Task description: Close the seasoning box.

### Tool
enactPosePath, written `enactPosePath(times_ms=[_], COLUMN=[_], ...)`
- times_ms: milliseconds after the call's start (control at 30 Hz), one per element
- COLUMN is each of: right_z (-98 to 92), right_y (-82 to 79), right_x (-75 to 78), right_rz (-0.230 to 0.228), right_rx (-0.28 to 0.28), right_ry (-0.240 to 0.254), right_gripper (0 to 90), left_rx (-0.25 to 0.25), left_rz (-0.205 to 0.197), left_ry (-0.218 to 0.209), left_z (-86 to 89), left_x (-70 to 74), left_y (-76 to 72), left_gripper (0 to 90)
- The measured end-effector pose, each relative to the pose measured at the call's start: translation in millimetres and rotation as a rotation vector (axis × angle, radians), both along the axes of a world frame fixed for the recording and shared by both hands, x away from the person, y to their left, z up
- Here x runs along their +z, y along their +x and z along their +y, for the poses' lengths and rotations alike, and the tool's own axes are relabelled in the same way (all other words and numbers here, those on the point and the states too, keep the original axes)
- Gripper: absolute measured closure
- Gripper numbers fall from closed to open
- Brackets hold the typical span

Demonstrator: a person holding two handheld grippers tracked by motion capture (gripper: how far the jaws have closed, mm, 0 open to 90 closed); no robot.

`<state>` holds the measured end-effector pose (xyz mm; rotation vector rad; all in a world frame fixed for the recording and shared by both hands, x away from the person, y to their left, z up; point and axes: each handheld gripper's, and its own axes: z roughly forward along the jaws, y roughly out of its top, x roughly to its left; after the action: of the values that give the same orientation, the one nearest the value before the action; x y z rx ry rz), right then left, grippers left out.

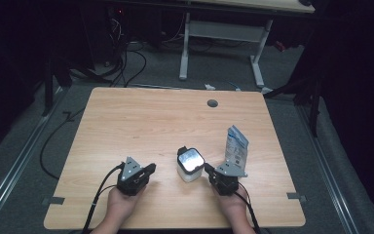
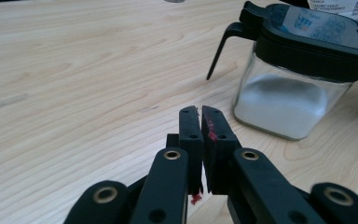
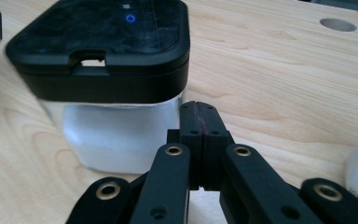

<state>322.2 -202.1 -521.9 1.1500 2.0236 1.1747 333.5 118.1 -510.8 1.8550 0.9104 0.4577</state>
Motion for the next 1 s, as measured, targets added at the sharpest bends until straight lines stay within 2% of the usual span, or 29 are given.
enactPosePath(times_ms=[267, 500, 567, 700, 833, 1000], right_z=[17.6, 36.0, 35.8, 20.9, -4.5, -34.2], right_y=[-17.5, -23.8, -23.8, -25.6, -30.8, -33.8], right_x=[-0.3, -2.4, -3.1, -1.1, 1.6, -1.9], right_rz=[-0.004, 0.003, 0.006, -0.006, -0.026, -0.017], right_rx=[0.062, 0.107, 0.101, 0.053, -0.024, -0.095], right_ry=[-0.005, -0.008, -0.005, -0.001, -0.004, 0.023], right_gripper=[90.0, 90.0, 90.0, 90.0, 88.1, 87.3], left_rx=[0.06, 0.11, 0.119, 0.136, 0.133, 0.151], left_rz=[-0.038, -0.029, -0.022, -0.014, -0.002, -0.011], left_ry=[0.005, 0.019, 0.017, 0.022, 0.005, 0.001], left_z=[41.0, 62.6, 67.5, 74.0, 77.8, 79.2], left_x=[10.3, 2.0, 0.0, -3.2, -5.5, -4.9], left_y=[-6.9, -9.0, -8.6, -8.0, -6.1, -5.2], left_gripper=[85.7, 82.5, 81.4, 76.0, 62.9, 55.5])
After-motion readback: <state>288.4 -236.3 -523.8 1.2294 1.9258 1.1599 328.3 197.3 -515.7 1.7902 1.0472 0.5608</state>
